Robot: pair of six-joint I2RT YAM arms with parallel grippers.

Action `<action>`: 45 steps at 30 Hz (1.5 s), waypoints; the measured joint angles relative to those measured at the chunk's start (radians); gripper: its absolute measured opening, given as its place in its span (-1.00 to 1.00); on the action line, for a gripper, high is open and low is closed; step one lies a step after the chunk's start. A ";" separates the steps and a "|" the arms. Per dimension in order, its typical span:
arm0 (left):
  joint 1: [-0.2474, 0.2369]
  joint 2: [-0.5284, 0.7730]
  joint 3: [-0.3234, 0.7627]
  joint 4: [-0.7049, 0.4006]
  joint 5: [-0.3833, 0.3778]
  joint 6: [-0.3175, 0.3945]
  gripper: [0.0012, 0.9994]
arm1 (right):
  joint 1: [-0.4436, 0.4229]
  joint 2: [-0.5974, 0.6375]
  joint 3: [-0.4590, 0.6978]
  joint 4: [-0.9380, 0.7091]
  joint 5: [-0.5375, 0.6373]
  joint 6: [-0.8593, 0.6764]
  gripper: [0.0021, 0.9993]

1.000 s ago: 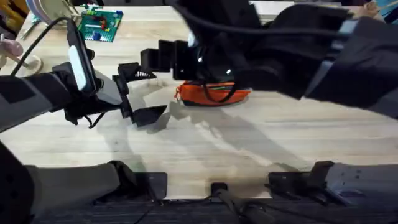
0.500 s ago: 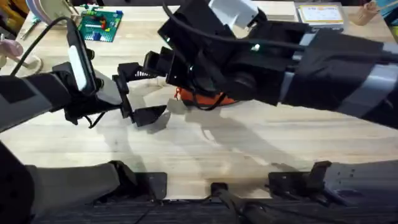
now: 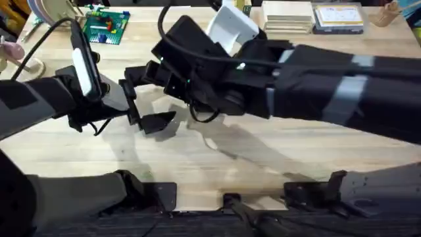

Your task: Unzip the bag, pick up the pens from the table one at a time and place them inside, then zip the bag closed.

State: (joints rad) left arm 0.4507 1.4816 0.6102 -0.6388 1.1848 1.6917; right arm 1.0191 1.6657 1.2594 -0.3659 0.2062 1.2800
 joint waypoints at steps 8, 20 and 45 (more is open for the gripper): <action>0.000 0.000 0.000 0.000 0.000 0.000 0.99 | -0.008 0.045 0.000 0.015 0.000 0.008 1.00; 0.000 0.000 0.000 0.000 0.000 0.000 0.99 | -0.023 0.076 0.000 0.029 0.018 0.035 0.95; 0.000 0.000 0.000 0.000 0.000 0.000 0.99 | -0.047 0.115 0.000 -0.028 0.018 0.150 -0.53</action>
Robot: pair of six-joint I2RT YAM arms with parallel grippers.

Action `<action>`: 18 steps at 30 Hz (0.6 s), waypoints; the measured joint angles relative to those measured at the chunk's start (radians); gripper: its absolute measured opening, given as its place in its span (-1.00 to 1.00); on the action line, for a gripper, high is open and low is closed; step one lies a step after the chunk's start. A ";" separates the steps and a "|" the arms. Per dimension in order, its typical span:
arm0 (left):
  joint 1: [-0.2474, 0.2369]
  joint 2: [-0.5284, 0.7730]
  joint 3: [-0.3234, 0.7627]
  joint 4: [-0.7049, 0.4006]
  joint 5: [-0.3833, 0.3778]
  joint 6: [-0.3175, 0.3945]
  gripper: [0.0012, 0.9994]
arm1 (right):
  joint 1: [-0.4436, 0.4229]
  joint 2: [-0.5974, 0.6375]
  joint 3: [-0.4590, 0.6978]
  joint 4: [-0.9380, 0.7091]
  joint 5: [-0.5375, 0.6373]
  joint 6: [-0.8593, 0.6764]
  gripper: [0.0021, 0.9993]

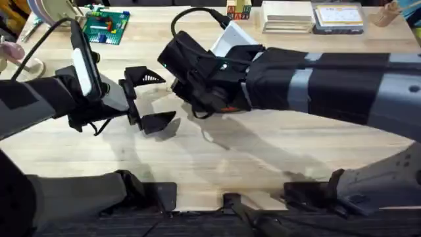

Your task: Unzip the bag, pick up the pens from the table one at a time and place them inside, then zip the bag closed.

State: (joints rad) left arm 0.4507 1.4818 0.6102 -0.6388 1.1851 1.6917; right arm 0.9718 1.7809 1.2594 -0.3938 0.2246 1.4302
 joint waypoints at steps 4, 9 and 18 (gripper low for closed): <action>0.000 0.000 0.000 0.000 0.000 0.000 0.99 | 0.000 0.000 0.000 -0.009 0.000 0.017 -0.74; 0.000 0.000 0.000 0.000 0.000 0.000 0.99 | 0.000 0.000 0.000 -0.028 0.000 0.033 -0.94; 0.000 0.000 0.000 0.000 0.000 0.000 0.99 | 0.000 0.000 0.000 -0.017 0.000 0.036 -0.94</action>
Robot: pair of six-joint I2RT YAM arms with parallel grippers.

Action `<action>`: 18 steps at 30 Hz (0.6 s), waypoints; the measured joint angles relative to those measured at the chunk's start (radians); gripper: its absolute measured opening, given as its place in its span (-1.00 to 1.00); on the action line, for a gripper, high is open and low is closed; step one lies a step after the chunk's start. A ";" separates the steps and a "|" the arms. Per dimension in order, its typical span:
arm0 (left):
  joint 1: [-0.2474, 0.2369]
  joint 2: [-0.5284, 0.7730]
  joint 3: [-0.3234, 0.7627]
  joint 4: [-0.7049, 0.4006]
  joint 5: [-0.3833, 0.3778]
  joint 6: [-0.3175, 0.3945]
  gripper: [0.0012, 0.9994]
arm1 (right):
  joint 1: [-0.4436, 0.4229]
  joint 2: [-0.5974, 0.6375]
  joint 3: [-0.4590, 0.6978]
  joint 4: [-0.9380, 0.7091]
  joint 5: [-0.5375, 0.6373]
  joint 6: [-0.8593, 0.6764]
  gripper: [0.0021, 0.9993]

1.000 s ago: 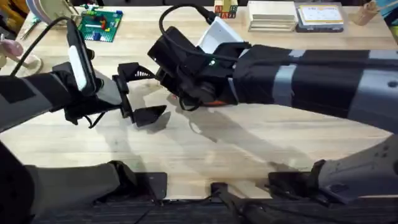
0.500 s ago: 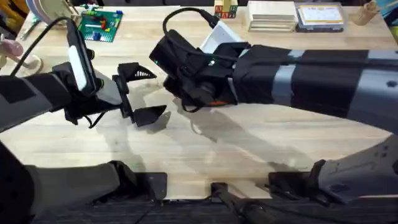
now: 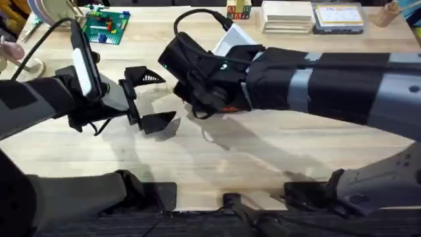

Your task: Unzip the bag, pick up the pens from the table one at a time and place them inside, then zip the bag closed.

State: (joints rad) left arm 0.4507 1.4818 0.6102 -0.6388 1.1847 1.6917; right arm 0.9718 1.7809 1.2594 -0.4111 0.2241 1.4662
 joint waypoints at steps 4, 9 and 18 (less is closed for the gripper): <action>0.000 0.000 0.000 0.000 0.000 0.000 0.99 | -0.001 0.000 0.000 0.046 0.000 -0.033 -0.94; 0.000 0.000 0.000 0.000 0.000 0.000 0.99 | -0.005 -0.023 0.000 0.089 0.000 -0.133 -0.94; 0.000 0.000 0.000 -0.004 0.046 0.000 0.99 | -0.020 -0.078 0.000 0.079 0.000 -0.238 -0.94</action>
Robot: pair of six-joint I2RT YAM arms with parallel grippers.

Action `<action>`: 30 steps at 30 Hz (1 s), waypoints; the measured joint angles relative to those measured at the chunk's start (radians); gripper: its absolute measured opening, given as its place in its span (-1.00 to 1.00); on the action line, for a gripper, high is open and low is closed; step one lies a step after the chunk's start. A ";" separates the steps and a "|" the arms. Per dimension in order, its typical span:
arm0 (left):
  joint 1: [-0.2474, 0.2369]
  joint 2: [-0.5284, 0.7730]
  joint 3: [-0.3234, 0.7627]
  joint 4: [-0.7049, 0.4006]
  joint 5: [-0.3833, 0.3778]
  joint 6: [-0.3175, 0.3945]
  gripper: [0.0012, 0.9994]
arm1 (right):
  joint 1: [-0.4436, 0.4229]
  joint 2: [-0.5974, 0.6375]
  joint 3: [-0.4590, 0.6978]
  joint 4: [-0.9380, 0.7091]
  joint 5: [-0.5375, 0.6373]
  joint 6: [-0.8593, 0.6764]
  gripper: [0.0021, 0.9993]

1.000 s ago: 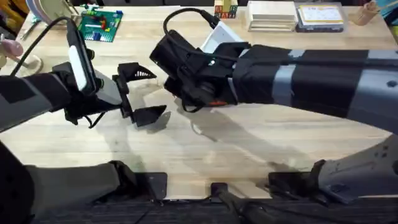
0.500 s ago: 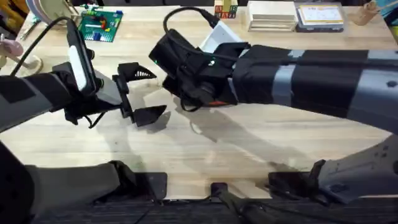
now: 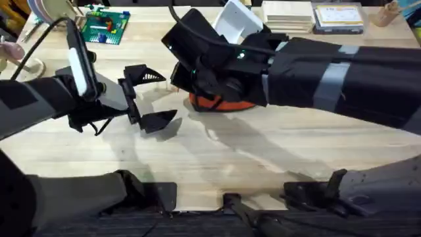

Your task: Unzip the bag, pick up the pens from the table one at a time and place them inside, then zip the bag closed.

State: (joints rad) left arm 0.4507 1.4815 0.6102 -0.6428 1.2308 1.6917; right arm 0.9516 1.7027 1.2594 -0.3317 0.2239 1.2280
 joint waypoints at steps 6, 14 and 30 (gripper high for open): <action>0.000 0.000 0.000 -0.078 0.057 0.000 0.99 | -0.004 0.000 0.000 -0.011 -0.001 -0.028 -0.94; -0.002 0.000 0.000 -0.088 0.075 0.000 0.99 | -0.010 0.000 0.000 -0.012 -0.001 -0.064 -0.94; -0.201 0.000 0.000 0.210 0.013 -0.251 0.99 | -0.010 -0.010 0.000 -0.014 -0.003 -0.115 -0.94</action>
State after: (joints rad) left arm 0.2498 1.4818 0.6102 -0.4332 1.2435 1.4402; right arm 0.9417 1.6924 1.2594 -0.3454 0.2207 1.1130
